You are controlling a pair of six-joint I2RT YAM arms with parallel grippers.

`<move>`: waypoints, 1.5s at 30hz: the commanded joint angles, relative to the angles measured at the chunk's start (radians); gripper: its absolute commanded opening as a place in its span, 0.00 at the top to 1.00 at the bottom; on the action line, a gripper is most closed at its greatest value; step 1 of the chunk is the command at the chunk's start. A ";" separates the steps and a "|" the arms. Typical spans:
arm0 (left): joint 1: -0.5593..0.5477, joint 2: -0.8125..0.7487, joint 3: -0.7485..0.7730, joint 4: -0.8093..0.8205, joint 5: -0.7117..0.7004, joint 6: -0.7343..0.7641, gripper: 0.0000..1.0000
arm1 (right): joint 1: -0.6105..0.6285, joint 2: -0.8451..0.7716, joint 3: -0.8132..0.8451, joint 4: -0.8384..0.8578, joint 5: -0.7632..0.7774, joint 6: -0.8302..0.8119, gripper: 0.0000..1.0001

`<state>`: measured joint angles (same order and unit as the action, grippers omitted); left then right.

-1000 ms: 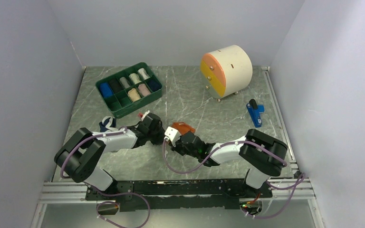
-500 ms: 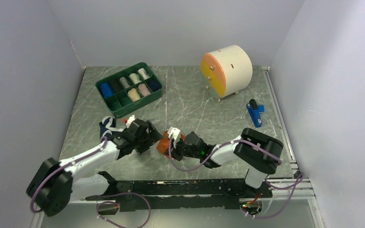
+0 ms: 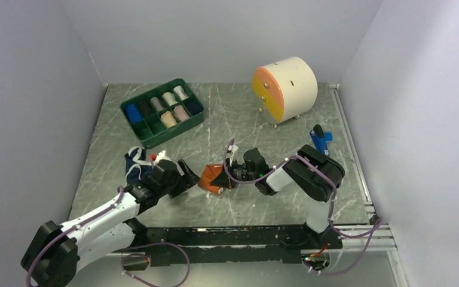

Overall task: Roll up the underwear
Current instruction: Roll the underwear to the center of the board.

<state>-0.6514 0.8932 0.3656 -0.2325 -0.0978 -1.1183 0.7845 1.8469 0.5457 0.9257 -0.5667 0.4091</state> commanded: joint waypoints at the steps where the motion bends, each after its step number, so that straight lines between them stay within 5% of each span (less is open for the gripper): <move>1: 0.003 0.059 0.005 0.183 0.086 0.098 0.21 | -0.042 0.063 0.023 -0.036 -0.062 0.056 0.93; 15: 0.003 0.350 0.075 0.287 0.107 0.084 0.27 | -0.065 0.049 0.005 0.002 -0.049 0.071 0.84; 21: 0.003 0.481 0.078 0.236 0.100 0.020 0.51 | -0.066 0.003 0.027 -0.109 -0.034 -0.029 0.75; 25: 0.003 0.503 0.044 0.257 0.108 0.003 0.55 | -0.066 -0.100 0.056 -0.241 -0.014 -0.131 0.64; 28: 0.004 0.496 0.065 0.202 0.099 0.021 0.55 | -0.058 -0.193 0.114 -0.468 0.099 -0.226 0.59; 33: 0.003 0.476 0.098 0.148 0.069 0.043 0.55 | 0.020 -0.303 0.138 -0.606 0.298 -0.392 0.56; 45: 0.003 0.479 0.121 0.128 0.079 0.049 0.54 | 0.293 -0.271 0.128 -0.523 0.622 -0.578 0.53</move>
<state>-0.6487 1.3548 0.4965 0.0189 0.0113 -1.1072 1.0397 1.5421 0.6571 0.3500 -0.0860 -0.0708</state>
